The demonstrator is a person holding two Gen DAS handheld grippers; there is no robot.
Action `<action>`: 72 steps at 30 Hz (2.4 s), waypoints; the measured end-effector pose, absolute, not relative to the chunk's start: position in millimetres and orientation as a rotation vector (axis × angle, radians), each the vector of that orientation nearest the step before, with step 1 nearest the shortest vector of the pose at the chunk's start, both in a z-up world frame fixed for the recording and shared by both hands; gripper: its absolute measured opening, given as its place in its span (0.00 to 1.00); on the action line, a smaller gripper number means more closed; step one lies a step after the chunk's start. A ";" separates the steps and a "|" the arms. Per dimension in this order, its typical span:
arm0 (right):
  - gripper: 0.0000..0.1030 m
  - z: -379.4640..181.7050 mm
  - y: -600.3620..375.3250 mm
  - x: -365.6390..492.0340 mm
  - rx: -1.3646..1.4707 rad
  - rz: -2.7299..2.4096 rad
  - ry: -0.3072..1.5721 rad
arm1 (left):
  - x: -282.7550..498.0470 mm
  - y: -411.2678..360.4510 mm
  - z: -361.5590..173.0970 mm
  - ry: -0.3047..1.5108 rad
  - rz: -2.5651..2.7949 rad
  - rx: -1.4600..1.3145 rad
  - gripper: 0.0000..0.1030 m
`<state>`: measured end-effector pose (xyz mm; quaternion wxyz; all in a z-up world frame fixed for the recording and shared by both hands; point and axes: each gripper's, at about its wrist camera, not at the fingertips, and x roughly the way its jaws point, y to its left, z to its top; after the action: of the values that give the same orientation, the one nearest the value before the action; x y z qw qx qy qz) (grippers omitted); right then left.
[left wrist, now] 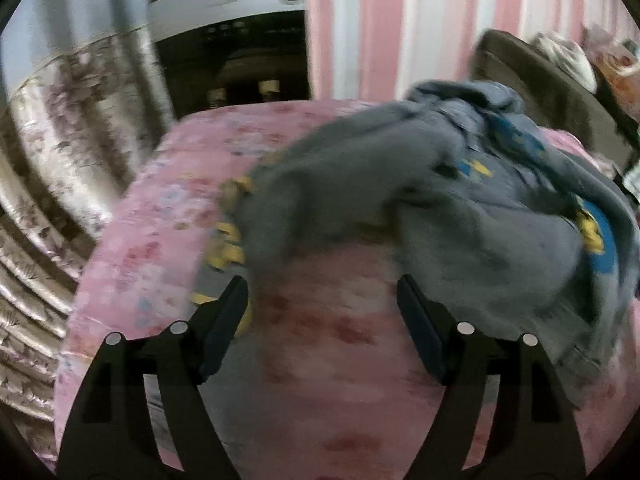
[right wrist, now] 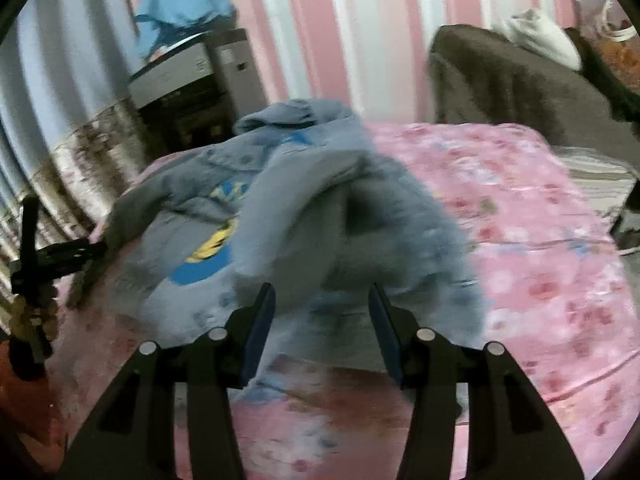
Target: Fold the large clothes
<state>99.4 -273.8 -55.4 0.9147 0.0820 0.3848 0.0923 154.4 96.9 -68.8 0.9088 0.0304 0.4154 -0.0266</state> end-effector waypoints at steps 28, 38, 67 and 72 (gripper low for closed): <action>0.07 -58.8 -436.2 190.5 -0.277 -0.402 0.849 | 156.1 32.8 -94.5 0.921 -0.086 0.110 0.80; 0.59 -46.5 -376.8 92.3 0.082 -0.064 0.766 | 159.4 29.4 -104.4 0.959 -0.138 0.104 0.83; 0.16 -11.1 -289.9 -20.2 0.064 0.246 0.737 | 11.2 75.9 1.9 0.709 -0.345 -0.068 0.10; 0.17 -60.6 -289.3 -32.4 0.027 0.201 0.865 | -8.7 90.7 -44.5 0.819 -0.317 -0.084 0.10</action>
<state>-32.4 -289.3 -60.6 0.9029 0.0131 0.4185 0.0970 -8.7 90.7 -44.5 0.9043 -0.0409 0.3962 -0.1536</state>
